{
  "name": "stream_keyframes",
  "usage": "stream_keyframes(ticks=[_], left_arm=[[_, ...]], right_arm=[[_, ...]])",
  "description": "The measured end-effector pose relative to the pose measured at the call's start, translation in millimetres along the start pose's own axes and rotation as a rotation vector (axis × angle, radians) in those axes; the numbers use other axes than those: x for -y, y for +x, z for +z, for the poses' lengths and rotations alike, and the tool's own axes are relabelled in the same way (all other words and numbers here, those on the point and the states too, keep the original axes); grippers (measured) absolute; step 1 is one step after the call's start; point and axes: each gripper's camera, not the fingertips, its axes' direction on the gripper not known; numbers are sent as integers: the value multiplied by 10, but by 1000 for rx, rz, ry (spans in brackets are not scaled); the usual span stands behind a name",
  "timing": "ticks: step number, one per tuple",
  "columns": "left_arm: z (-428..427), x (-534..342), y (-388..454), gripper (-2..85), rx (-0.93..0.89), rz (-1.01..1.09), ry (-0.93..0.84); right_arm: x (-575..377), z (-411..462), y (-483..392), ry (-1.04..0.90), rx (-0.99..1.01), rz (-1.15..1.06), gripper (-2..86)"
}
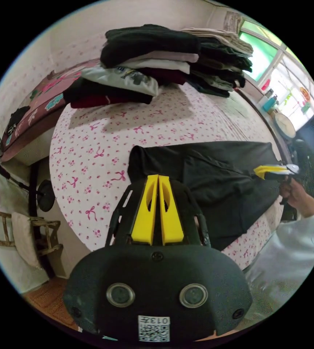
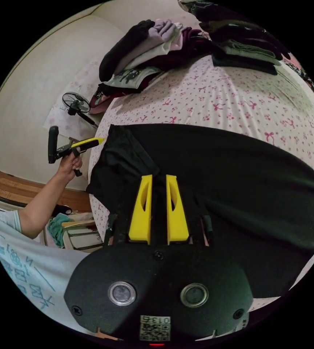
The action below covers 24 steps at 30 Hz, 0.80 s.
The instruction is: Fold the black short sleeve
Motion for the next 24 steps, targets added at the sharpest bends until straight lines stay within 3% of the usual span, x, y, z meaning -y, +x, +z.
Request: stream_keyframes(ticks=[6,18,24], left_arm=[[139,-141,453,31,4,133,-87],[202,-212,563,0,75,268,-191],[-179,-247,652,-1,52,207,-23]], right_arm=[[107,324,-203,-102,115,-88,85],[62,567,-405,-169,-13,-177,27],[128,409,-644,-54,-87,-286,18]])
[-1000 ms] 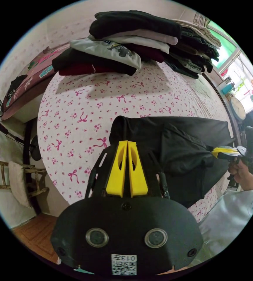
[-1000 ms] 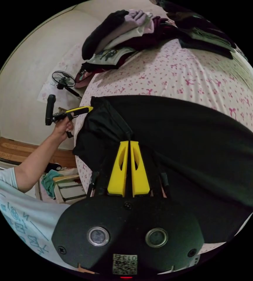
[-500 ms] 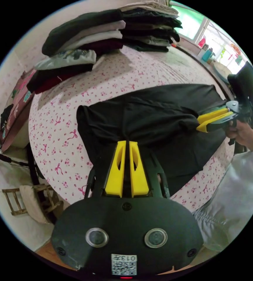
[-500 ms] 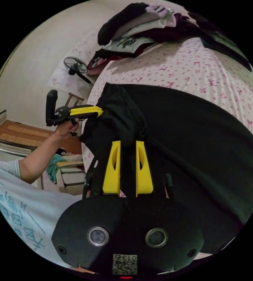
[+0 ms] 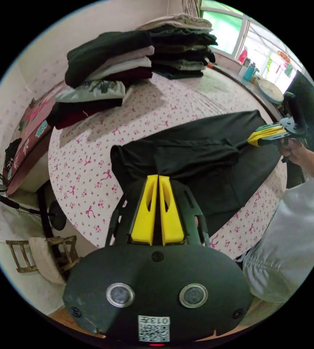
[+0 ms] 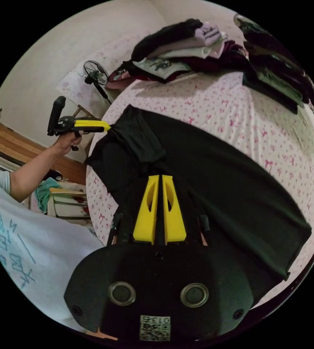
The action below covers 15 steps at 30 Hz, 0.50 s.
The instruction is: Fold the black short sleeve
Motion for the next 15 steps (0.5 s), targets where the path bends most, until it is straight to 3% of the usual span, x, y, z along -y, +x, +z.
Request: stream_keyframes(ticks=[4,9,15], left_arm=[[60,230,329,-1,0,68,5],[292,279,401,-1,36,56,-93],[91,-69,-51,0,14,-185,-36]], right_arm=[[344,174,-215,8,-19,-87,11],[638,664,-242,-172,-119,-67,6],[565,435,-241,-56,-111,-19,16]])
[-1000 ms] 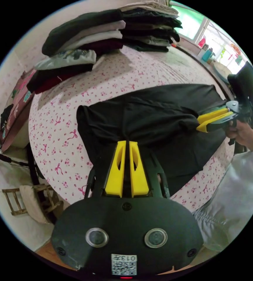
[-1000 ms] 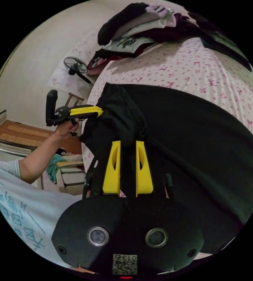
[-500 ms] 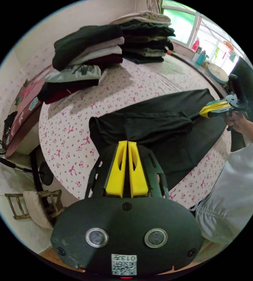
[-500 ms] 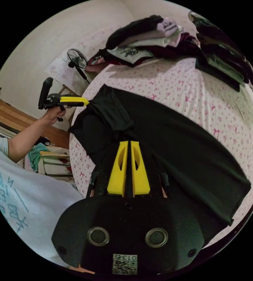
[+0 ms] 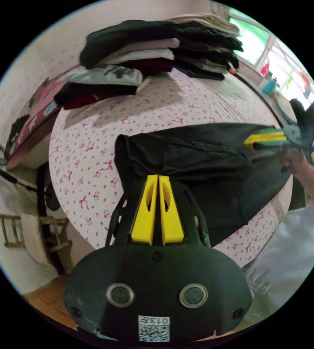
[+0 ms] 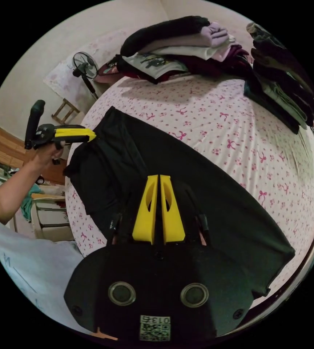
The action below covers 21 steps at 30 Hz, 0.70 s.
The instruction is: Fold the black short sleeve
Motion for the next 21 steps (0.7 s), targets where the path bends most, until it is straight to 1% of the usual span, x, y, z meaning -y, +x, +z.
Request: stream_keyframes(ticks=[2,4,6,9,11,13,15,19,21], left_arm=[[-137,-63,-163,2,-37,-116,75],[-194,-32,-155,6,-71,-125,104],[-203,46,-48,11,-93,-75,95],[-110,156,132,23,-36,-19,45],[58,249,217,27,-32,11,-32],[154,293,296,11,-21,51,-86],[130,304,381,5,25,88,-82],[-111,290,481,1,62,103,54],[-69,306,468,2,55,87,26]], right_arm=[[26,-10,-57,13,7,-18,25],[91,12,-128,22,14,-35,37],[210,109,-226,-12,33,-61,50],[311,267,-347,-77,14,-99,46],[332,286,-415,-70,-11,-114,32],[353,278,-470,-79,-25,-125,19],[344,195,-524,-31,-55,-120,11],[307,44,-587,73,-96,-95,8],[328,84,-602,65,-109,-74,10]])
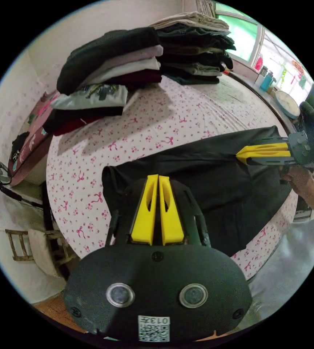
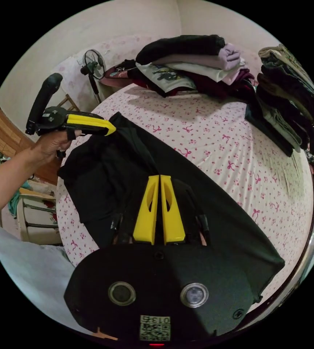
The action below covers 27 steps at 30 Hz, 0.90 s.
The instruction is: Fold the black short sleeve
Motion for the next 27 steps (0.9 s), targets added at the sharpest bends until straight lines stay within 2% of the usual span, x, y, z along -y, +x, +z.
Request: stream_keyframes(ticks=[2,7,12,16,17,19,24,27], left_arm=[[28,-45,-55,7,25,-46,-23],[-259,-283,-234,36,4,-190,83],[-382,-398,53,21,-51,-55,88],[-120,-470,199,5,-32,26,-79],[-160,-504,188,2,-22,23,-35],[-166,-516,145,0,-35,15,-60],[-367,-571,133,-2,14,-8,19],[-177,-539,110,-2,37,-32,-89]], right_arm=[[21,80,12,-59,-6,19,12],[-38,-121,2,17,-24,46,8],[31,-145,-405,26,49,-155,1],[36,95,-455,-142,56,-170,-1],[8,61,-410,-92,80,-143,-1],[7,42,-371,-101,106,-137,-1],[130,-231,-419,29,55,-175,-1],[365,-226,-486,57,49,-207,-1]])
